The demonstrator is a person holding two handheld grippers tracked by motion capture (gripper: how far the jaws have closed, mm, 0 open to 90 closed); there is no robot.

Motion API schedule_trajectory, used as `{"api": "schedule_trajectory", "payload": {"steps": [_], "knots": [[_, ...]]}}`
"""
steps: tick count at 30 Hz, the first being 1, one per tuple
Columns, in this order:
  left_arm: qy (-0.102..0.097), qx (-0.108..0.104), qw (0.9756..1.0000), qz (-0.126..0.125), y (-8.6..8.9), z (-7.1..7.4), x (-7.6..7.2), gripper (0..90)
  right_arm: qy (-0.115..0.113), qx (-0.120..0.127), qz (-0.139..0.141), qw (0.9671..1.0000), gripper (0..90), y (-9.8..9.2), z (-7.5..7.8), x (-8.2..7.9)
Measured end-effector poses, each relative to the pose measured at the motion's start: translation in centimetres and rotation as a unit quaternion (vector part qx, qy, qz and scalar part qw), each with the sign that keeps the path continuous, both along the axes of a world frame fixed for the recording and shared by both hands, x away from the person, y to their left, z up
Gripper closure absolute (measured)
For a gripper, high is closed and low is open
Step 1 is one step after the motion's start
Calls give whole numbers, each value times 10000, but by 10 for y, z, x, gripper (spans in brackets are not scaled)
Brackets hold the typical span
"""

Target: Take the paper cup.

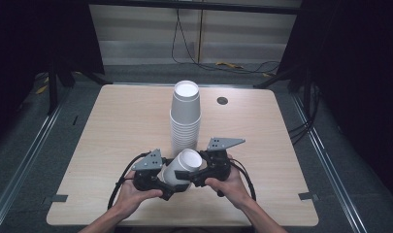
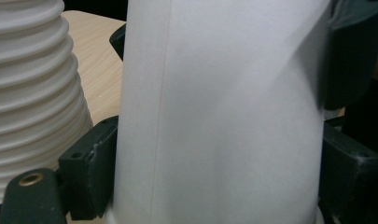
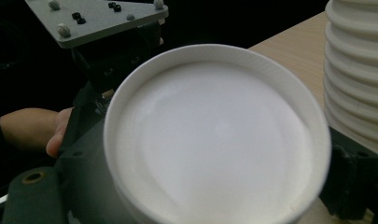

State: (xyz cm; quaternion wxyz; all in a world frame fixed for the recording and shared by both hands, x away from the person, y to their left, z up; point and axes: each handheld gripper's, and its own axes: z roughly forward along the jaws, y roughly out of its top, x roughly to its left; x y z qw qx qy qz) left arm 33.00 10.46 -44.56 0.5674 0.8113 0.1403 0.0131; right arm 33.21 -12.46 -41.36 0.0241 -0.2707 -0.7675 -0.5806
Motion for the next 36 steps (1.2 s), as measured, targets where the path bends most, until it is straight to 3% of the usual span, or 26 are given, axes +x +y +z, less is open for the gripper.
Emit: {"api": "schedule_trajectory", "payload": {"steps": [13,26,36], "knots": [[92,81,9999,16,6,1,3,137,81,-103,76,9999,139,-7,4,1],[121,193,9997,82,14,6,6,138,17,-279,180,9994,140,-15,10,1],[226,259,9994,74,17,8,8,138,-15,-604,303,9977,151,-21,14,1]]}}
